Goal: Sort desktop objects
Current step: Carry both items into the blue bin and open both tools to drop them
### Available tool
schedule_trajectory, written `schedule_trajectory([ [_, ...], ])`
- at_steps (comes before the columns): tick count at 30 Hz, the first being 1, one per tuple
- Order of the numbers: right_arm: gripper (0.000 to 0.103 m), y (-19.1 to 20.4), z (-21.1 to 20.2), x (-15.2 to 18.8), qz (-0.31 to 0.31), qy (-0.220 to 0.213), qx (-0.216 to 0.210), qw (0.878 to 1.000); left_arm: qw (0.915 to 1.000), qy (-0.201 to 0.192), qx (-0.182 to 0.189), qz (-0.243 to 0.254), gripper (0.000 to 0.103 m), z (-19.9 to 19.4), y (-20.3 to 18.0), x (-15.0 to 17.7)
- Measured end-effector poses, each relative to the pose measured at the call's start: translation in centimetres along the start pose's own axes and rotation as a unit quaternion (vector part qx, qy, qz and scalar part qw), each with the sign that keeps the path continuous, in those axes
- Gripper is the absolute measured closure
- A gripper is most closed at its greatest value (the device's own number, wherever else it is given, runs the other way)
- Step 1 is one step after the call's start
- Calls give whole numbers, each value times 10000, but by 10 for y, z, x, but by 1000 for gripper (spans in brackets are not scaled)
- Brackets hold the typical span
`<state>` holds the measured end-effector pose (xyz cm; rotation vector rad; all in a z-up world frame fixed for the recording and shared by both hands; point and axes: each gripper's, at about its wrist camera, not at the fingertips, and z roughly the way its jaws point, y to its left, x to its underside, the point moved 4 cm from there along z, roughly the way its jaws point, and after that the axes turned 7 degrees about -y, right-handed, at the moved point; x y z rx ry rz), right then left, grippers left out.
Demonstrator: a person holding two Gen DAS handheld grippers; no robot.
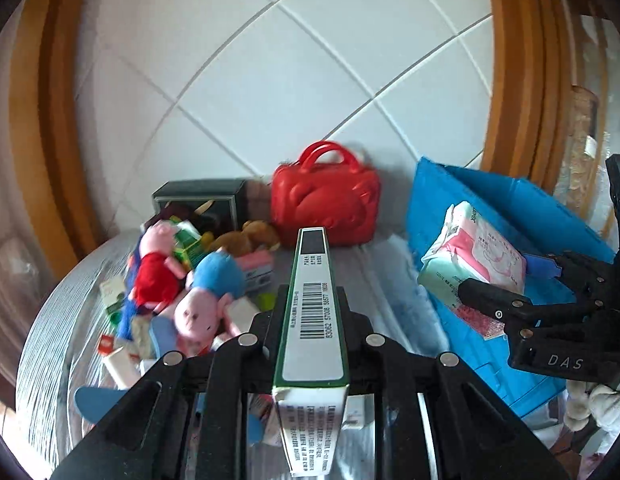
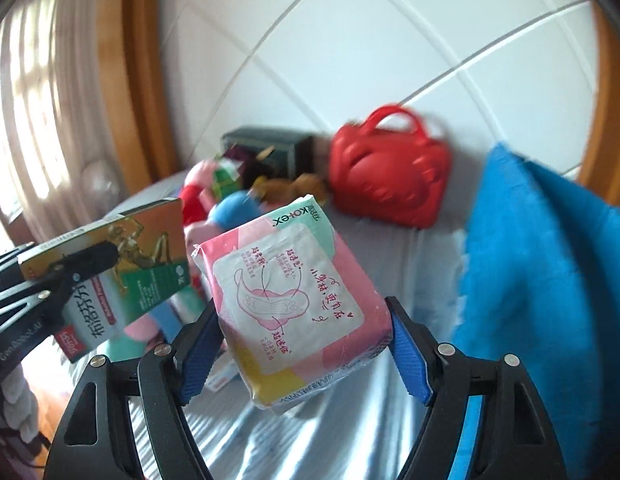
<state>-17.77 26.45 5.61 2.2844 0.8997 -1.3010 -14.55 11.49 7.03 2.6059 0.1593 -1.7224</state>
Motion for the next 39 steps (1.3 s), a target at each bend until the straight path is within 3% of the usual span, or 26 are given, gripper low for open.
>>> schedule_trajectory([
  [4, 26, -64, -49, -25, 210, -317, 646, 9972, 9969, -278, 698, 220, 84, 1, -77, -42],
  [8, 26, -136, -77, -27, 257, -229, 1508, 9880, 9903, -233, 1305, 409, 84, 19, -161, -70],
  [12, 26, -214, -89, -10, 335, 180, 2158, 9757, 9838, 175, 1690, 575, 84, 47, -241, -73],
  [17, 26, -292, -84, 23, 413, 882, 2407, 9657, 9753, 1048, 1755, 841, 84, 104, -320, -62],
  [24, 26, -374, -74, 51, 759, 1635, 2091, 9611, 9629, 2041, 1468, 981, 84, 175, -372, -38],
  [33, 25, -409, -45, 67, 933, 2125, 1685, 9580, 9564, 2505, 939, 1170, 83, 213, -388, -11],
  [39, 24, -412, -36, 73, 708, 2187, 1811, 9562, 9546, 2650, 765, 1130, 83, 219, -385, -8],
])
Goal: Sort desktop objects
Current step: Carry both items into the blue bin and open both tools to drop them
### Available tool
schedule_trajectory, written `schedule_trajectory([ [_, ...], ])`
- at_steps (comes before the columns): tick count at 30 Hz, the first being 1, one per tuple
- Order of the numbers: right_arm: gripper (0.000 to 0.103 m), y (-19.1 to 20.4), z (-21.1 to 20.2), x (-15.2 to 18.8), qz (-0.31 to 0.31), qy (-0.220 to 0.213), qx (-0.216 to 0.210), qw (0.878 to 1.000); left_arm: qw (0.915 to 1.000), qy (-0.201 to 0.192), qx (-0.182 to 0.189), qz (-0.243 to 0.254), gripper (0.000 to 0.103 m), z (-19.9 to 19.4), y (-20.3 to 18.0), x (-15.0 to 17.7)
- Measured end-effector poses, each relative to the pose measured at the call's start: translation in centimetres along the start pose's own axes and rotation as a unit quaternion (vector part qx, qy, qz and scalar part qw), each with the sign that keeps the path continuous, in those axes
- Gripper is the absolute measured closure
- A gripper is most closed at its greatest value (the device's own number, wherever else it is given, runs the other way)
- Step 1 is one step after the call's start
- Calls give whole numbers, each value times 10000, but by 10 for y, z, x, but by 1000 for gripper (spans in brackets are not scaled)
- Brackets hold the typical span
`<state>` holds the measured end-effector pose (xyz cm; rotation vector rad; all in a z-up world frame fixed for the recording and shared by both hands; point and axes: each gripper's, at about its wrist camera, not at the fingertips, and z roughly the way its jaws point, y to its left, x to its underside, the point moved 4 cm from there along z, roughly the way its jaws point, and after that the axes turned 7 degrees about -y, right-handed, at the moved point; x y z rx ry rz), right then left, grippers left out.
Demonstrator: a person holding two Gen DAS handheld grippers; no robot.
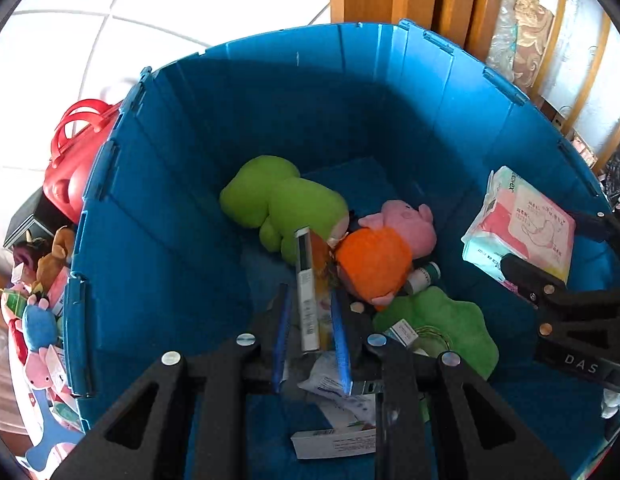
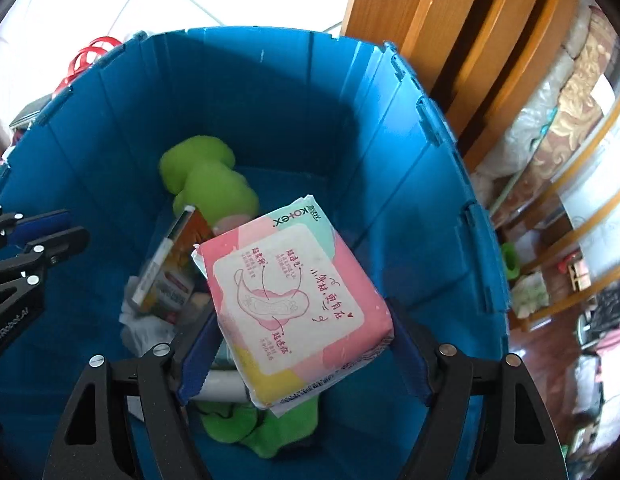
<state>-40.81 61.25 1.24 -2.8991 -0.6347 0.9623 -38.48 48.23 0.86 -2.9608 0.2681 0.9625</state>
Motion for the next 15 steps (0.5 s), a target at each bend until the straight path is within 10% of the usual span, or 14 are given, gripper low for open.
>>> schedule_trajectory([
  [6, 4, 2, -3, 0, -150, -107, 139, 9997, 9998, -99, 103, -122, 83, -13, 4, 0],
  [15, 1, 12, -53, -2, -242, -640, 69, 9976, 9968, -677, 219, -358, 83, -75, 15, 8],
])
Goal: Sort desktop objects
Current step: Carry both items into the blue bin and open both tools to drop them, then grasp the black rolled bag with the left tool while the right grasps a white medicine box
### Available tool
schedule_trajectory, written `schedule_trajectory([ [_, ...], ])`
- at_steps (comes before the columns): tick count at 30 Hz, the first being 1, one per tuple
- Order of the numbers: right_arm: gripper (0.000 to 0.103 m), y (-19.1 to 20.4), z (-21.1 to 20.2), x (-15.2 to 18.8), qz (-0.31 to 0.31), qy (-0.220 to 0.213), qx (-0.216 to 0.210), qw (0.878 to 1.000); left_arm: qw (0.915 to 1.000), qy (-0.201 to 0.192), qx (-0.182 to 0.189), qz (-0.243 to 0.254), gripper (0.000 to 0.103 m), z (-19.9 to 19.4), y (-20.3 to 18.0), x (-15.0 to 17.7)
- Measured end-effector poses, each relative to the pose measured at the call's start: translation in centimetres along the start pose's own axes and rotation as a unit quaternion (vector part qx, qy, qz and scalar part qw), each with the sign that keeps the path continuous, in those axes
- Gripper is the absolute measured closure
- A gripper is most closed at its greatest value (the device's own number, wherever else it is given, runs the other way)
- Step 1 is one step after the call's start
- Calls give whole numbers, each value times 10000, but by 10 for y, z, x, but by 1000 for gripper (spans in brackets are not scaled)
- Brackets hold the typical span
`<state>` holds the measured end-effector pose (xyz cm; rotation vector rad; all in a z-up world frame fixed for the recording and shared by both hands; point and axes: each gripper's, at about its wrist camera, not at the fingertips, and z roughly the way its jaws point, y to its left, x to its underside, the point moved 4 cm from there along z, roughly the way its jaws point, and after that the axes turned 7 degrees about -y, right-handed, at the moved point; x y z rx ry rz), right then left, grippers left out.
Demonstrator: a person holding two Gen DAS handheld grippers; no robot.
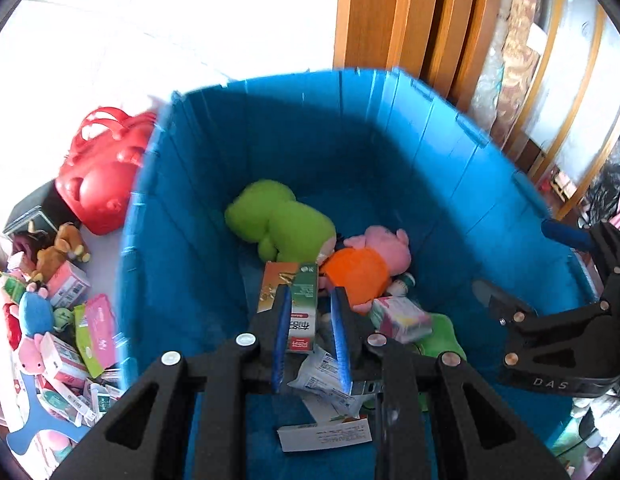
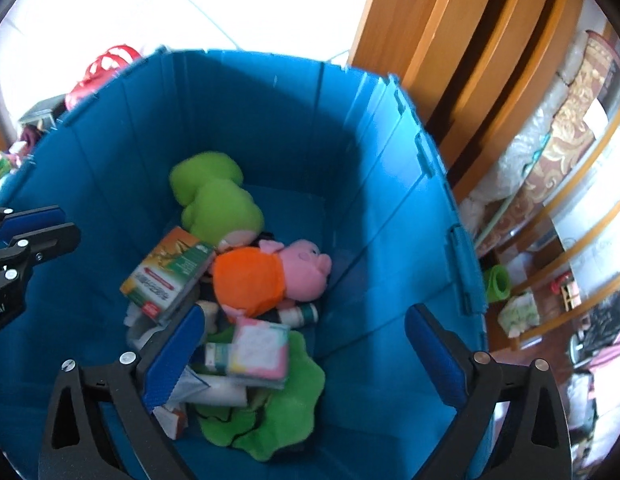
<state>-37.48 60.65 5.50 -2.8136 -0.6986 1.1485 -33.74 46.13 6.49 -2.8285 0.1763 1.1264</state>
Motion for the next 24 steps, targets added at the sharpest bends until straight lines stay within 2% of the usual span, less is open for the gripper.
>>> schedule_trajectory([
  [4, 0, 16, -37, 1, 10, -499, -247, 9984, 9987, -456, -170, -140, 83, -40, 17, 12],
  [5, 0, 22, -46, 1, 32, -624, -336, 9975, 9980, -564, -193, -228, 80, -50, 23, 15],
  [7, 0, 34, -60, -1, 61, -815, -492, 9954, 9954, -841, -268, -382, 56, -72, 40, 23],
  [8, 0, 41, -66, -2, 65, -909, -567, 9942, 9932, -1010, -338, -465, 36, -84, 51, 29],
  [9, 0, 50, -73, -3, 60, -1004, -640, 9929, 9910, -1160, -388, -539, 25, -94, 60, 33],
  [11, 0, 69, -86, -6, 55, -1190, -819, 9895, 9855, -1435, -584, -686, 24, -113, 84, 46],
  [13, 0, 92, -97, -9, -2, -1334, -1015, 9859, 9812, -1531, -816, -842, 24, -127, 113, 61],
  [20, 0, 185, -124, -19, -239, -1832, -1742, 9672, 9673, -1615, -1410, -1358, 24, -155, 215, 136],
  [22, 0, 215, -128, -20, -297, -1864, -2028, 9608, 9604, -1706, -1617, -1497, 24, -163, 245, 162],
  [24, 0, 241, -132, -20, -313, -1881, -2278, 9548, 9498, -1734, -2017, -1650, 24, -170, 275, 189],
])
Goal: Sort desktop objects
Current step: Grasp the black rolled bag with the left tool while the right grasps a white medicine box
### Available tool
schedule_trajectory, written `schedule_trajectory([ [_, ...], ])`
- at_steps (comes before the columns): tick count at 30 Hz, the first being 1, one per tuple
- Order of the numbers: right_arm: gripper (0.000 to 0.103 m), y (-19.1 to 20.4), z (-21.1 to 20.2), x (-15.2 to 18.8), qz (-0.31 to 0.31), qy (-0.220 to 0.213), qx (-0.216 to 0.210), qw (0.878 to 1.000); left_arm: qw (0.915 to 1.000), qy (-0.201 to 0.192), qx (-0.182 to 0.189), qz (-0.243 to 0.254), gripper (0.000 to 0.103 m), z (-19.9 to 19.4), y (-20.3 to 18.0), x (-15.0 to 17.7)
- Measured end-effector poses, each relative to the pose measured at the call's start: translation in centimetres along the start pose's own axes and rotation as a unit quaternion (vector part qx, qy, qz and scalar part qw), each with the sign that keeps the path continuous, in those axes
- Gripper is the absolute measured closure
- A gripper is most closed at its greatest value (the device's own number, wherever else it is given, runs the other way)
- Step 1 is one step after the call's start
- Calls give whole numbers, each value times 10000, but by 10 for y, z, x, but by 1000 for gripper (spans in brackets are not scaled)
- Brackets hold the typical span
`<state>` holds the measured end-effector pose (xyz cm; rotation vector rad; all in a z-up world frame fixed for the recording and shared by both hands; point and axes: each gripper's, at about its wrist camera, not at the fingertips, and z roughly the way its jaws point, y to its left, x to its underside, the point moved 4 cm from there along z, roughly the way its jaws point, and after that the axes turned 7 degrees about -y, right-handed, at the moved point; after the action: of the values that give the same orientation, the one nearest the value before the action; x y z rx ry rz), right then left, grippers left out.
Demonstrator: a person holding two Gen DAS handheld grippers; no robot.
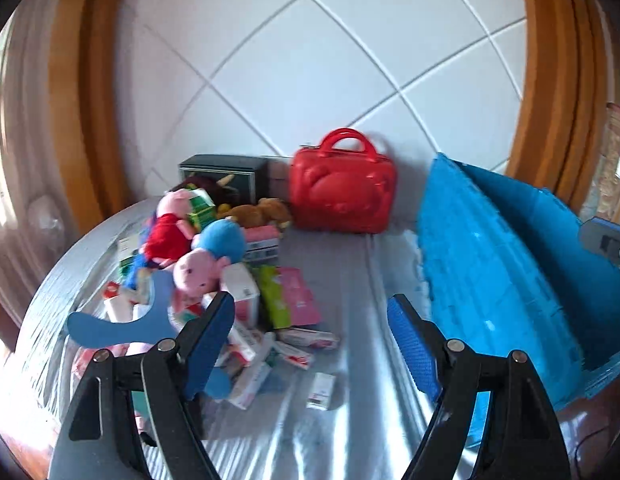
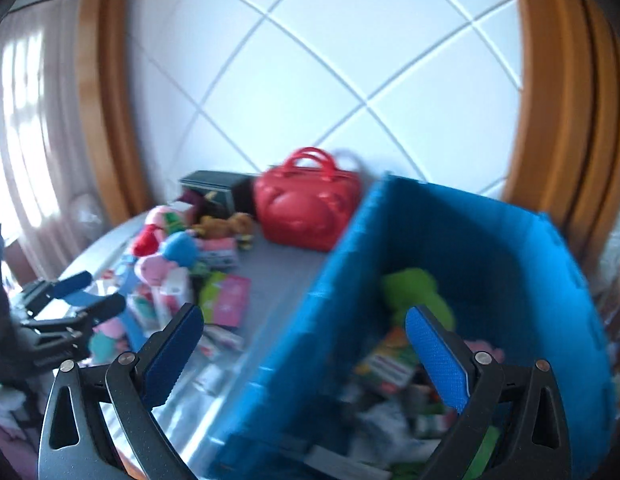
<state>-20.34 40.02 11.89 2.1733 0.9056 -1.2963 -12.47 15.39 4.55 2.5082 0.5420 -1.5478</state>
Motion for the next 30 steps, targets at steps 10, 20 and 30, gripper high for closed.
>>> schedule_trajectory([
  [10, 0, 120, 84, 32, -72, 594, -938, 9938, 9858, 1187, -1100, -454, 24, 48, 142, 104],
  [20, 0, 113, 185, 145, 484, 2106, -321, 9758, 9693, 2262, -729, -639, 39, 115, 161, 193],
  [30, 0, 102, 233, 226, 809, 3091, 8, 9476, 9610, 2432, -1233, -457, 39, 185, 157, 216],
])
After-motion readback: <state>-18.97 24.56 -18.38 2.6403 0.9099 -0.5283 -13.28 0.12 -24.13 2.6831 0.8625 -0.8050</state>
